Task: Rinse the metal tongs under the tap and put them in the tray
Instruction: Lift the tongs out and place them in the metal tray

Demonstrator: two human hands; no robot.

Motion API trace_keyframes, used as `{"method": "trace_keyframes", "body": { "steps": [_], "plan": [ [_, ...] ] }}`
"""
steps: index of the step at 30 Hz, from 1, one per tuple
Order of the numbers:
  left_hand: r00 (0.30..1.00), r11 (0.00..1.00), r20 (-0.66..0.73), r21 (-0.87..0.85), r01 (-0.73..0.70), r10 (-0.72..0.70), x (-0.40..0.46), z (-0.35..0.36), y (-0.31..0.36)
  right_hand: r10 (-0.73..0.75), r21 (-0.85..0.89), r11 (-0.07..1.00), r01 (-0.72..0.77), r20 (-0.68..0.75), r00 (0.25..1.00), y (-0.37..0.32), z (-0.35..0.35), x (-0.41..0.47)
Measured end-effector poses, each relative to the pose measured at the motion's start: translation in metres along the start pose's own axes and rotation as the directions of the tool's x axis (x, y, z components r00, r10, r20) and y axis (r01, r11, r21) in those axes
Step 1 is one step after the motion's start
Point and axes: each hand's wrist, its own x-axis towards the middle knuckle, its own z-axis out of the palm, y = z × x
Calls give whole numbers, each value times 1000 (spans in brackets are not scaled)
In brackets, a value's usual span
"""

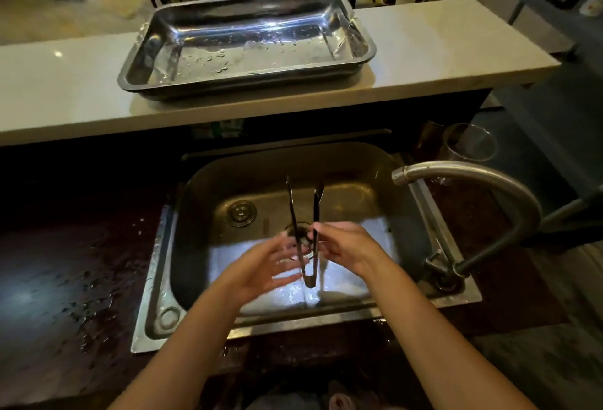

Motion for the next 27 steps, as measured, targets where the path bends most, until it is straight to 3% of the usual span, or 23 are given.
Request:
{"method": "trace_keyframes", "body": {
  "steps": [5, 7, 11, 16, 20, 23, 27],
  "plan": [
    [983, 979, -183, 202, 12, 26, 20, -4, 23, 39, -138, 989, -44, -40, 998, 2, 13, 11],
    [979, 986, -198, 152, 71, -40, 29, -11, 15, 144, -115, 982, -150, -56, 988, 10, 16, 19],
    [939, 964, -238, 38, 263, -247, 42, -26, -9, 359, 94, 930, -356, -16, 933, 42, 16, 33],
    [921, 956, -266, -3, 294, -284, 43, -33, -16, 437, 110, 894, -435, 2, 899, 51, 22, 39],
    [959, 983, -239, 64, 174, -154, 32, -35, 3, 314, -7, 949, -315, -38, 949, 26, 31, 30],
    [974, 970, -208, 240, -36, 87, 17, -36, 15, 94, -225, 970, -94, -10, 995, 3, 39, 14],
    [888, 851, -192, 426, -308, 418, -5, -28, 24, -269, -381, 888, 258, 25, 963, -7, 49, 0]
  ]
}}
